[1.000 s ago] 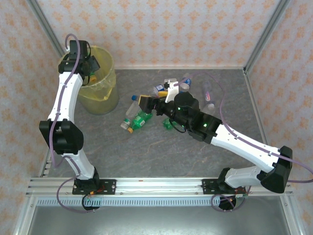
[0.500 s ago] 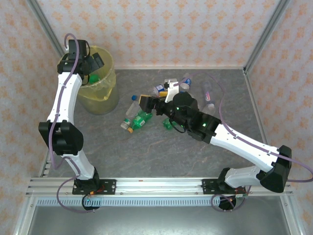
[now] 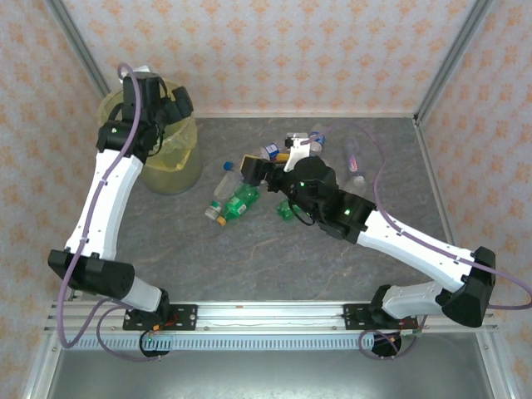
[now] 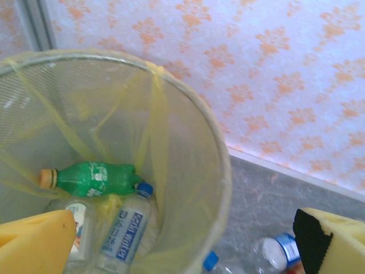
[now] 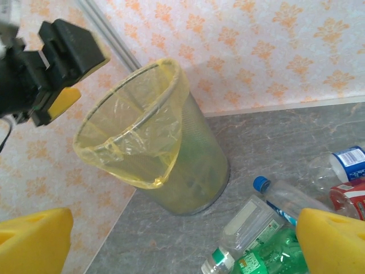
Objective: Put the plastic bottles in the bin
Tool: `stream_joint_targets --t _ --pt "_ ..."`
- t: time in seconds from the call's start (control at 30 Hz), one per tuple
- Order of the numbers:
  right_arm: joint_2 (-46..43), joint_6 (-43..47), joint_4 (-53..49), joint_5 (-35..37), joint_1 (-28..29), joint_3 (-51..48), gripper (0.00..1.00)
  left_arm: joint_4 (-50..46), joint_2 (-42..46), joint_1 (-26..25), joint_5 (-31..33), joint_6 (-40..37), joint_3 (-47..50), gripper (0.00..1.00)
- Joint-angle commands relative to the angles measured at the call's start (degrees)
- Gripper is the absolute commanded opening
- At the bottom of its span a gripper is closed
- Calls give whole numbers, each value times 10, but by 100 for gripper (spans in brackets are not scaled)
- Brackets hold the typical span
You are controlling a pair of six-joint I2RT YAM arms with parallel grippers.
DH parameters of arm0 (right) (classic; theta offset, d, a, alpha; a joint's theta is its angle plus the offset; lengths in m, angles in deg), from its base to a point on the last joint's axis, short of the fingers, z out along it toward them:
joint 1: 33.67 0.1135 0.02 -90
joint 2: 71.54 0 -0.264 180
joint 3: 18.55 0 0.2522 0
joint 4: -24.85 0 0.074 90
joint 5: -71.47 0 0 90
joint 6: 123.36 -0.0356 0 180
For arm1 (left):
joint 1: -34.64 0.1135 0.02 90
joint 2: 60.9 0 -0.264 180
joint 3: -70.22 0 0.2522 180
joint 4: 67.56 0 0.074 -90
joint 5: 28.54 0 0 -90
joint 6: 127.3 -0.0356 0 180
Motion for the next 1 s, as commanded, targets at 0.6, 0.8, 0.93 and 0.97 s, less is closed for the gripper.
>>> stream_joint_targets --t 0.6,0.8,0.93,0.97 --pt "-94 -72 -24 50 -39 -87 100 158 173 -212 -14 20 431 86" --pt "-98 -83 -35 38 -40 -85 99 204 155 -229 -59 2 504 81" --pt "-105 -90 -40 35 -39 -87 100 210 111 -229 -80 -10 521 75" --pt "-107 -92 -40 34 -39 -88 100 209 100 -229 -77 -12 522 75"
